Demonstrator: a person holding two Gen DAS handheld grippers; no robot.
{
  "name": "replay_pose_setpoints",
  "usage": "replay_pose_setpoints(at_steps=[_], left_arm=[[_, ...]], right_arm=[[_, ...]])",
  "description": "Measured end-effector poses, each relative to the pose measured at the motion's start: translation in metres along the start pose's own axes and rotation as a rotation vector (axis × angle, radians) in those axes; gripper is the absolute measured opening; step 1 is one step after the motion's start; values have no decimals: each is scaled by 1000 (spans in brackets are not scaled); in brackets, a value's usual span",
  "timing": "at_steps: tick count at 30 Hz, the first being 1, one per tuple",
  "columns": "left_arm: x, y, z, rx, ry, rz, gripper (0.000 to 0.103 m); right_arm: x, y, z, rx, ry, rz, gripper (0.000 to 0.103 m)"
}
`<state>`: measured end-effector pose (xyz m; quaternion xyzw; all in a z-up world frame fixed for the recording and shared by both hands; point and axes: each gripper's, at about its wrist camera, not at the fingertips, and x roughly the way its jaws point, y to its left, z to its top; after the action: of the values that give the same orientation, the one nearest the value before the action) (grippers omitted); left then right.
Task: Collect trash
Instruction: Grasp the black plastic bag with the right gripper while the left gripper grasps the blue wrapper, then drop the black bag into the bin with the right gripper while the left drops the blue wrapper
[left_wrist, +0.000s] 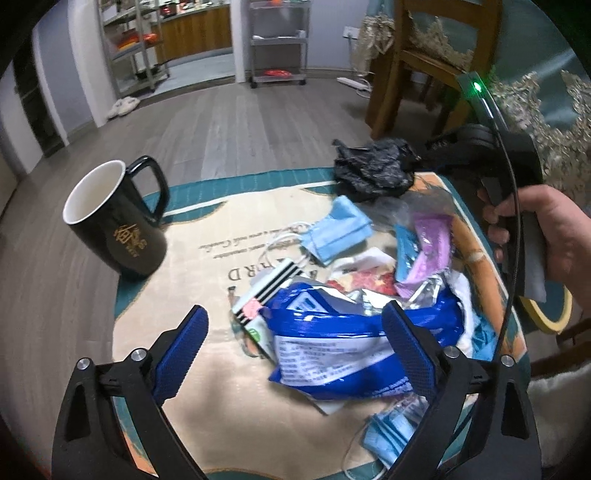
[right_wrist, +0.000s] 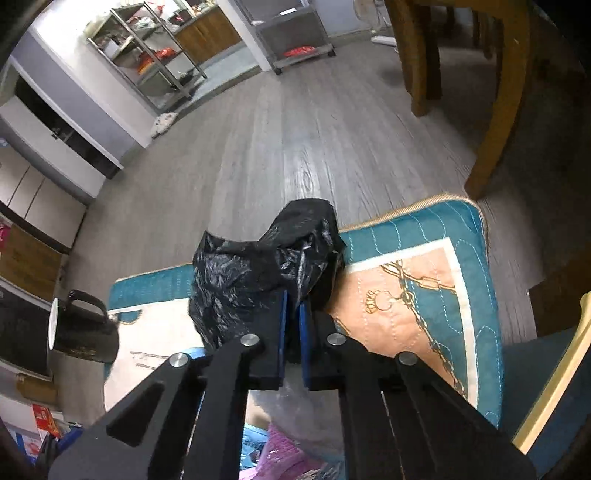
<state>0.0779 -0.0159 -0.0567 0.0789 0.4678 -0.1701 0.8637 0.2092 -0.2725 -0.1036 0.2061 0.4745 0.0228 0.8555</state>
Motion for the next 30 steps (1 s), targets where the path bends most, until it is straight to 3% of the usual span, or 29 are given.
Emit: replay_pose_setpoints(at_steps=[2, 5, 9, 14, 18, 22, 25, 30], left_arm=[[-2, -5, 0, 20, 1, -18, 74], [-4, -13, -3, 57, 6, -45, 63], [-10, -32, -4, 145, -7, -113, 61], [-4, -55, -9, 279, 20, -131, 61], [10, -64, -9, 374, 67, -93, 60], [20, -66, -3, 373, 102, -114, 39], [19, -73, -6, 414, 107, -109, 30], [11, -71, -3, 392, 92, -106, 17]], right_arm=[[-6, 4, 1, -19, -18, 0, 3], [-18, 8, 1, -42, -43, -5, 2], [-36, 13, 3, -65, -65, 4, 2], [-69, 22, 0, -106, -88, 21, 2], [-110, 30, -4, -107, -109, 64, 2], [-147, 36, -13, -130, -113, 70, 2], [-171, 39, -23, -159, -125, 57, 2], [-196, 34, -38, -138, -128, 62, 2]])
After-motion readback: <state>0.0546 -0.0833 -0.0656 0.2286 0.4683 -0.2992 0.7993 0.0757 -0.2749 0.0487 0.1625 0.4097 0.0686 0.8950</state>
